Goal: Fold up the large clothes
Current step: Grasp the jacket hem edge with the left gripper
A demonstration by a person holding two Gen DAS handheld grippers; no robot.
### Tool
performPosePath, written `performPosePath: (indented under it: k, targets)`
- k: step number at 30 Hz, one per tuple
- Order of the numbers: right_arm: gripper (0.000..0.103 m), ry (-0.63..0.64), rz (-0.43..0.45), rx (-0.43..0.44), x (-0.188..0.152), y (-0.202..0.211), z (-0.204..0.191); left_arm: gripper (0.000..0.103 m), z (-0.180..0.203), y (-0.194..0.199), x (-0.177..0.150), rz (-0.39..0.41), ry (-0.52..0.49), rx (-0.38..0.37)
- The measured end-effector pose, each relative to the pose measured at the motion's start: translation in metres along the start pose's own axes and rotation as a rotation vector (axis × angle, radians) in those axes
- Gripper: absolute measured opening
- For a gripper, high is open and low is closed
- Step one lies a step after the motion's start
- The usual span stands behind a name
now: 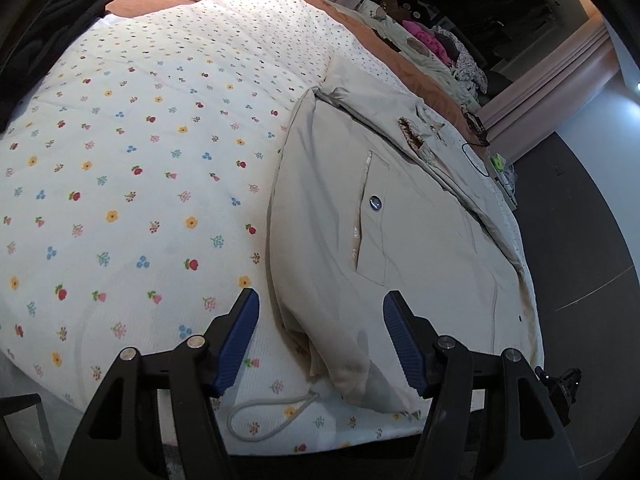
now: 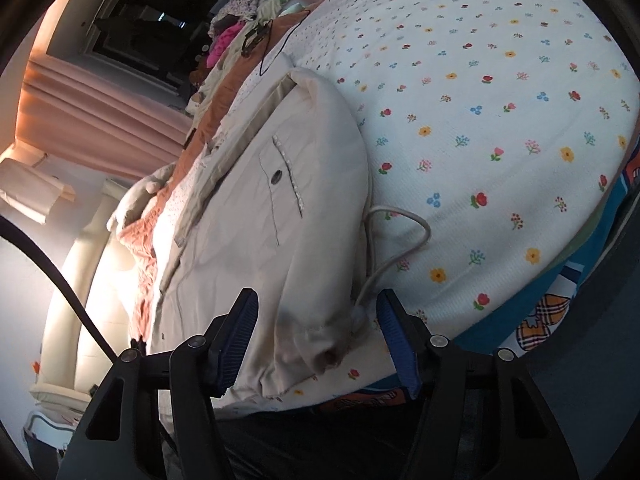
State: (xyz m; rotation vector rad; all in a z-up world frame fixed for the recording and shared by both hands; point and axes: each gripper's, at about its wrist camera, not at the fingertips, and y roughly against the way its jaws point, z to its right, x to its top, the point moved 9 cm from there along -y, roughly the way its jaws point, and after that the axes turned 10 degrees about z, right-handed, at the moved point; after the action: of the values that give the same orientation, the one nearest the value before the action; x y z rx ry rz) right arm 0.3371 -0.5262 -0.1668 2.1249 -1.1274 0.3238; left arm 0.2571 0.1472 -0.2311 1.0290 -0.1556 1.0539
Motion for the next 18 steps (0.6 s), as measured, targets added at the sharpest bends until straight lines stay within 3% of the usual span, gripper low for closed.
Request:
performPosePath:
  k: [4,8,13,15,18]
  targets:
    - [0.06,-0.046,0.01,0.044,0.0,-0.005,0.002,0.057,-0.001,-0.018,0.001,-0.022,0.027,-0.039]
    - [0.06,-0.064,0.017,0.06,-0.006,-0.011,0.006,0.057,0.004,-0.025,-0.001,-0.036,0.069,-0.105]
    - [0.036,-0.105,-0.015,0.101,-0.021,-0.022,0.008,0.057,0.012,-0.018,-0.017,-0.064,0.117,-0.19]
    - [0.023,-0.101,-0.008,0.078,-0.02,-0.025,0.012,0.048,0.011,-0.017,-0.019,-0.06,0.106,-0.173]
    - [0.013,-0.103,0.018,0.073,-0.016,-0.027,0.01,0.015,0.006,-0.018,-0.021,-0.077,0.142,-0.166]
